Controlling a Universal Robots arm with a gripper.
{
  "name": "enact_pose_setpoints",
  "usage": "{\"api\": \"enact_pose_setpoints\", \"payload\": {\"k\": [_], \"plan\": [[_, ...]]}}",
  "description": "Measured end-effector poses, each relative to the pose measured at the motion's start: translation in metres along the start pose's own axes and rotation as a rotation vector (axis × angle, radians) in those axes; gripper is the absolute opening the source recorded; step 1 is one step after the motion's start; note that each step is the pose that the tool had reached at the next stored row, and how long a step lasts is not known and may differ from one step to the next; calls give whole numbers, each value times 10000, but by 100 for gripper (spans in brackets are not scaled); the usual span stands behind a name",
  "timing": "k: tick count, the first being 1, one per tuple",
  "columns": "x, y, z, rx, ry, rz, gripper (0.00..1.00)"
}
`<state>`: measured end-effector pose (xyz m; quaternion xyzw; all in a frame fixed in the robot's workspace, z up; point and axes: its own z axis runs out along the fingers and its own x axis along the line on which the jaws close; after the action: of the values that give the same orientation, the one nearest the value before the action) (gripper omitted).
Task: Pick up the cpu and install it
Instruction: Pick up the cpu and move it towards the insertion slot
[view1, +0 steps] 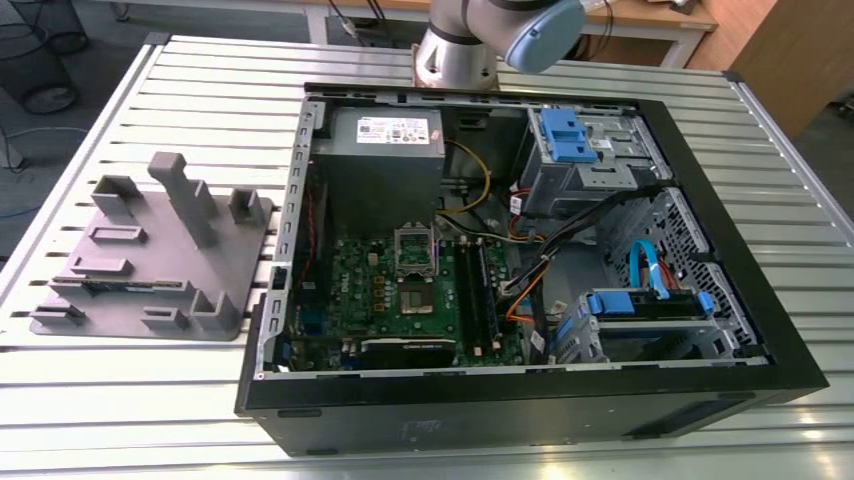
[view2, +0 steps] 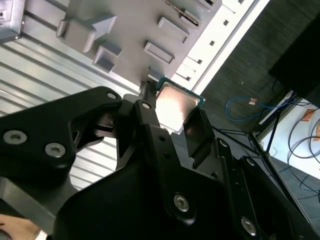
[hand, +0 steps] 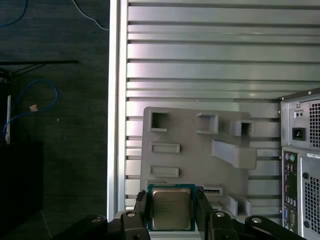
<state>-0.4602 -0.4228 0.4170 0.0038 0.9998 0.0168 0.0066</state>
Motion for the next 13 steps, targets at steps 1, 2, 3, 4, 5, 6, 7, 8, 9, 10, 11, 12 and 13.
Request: {"api": "enact_pose_setpoints", "payload": {"k": [1,2,3,4,5,6,7,8,9,10,11,12,13], "plan": [[0,0,0,0,-1,0,47],[0,0,-1,-1,-1,0,47],[0,0,-2,-1,0,0,47],[0,0,-3,0,0,0,47],[0,0,-3,0,0,0,47],[0,0,-4,0,0,0,47],[-1,1,-4,0,0,1,47],[-6,1,-6,1,3,0,47],[-12,1,-6,2,3,0,47],[-18,0,-4,0,1,0,47],[-25,0,-4,0,1,0,47],[-32,1,-4,0,1,0,47],[-39,1,-4,0,1,0,47]]}}
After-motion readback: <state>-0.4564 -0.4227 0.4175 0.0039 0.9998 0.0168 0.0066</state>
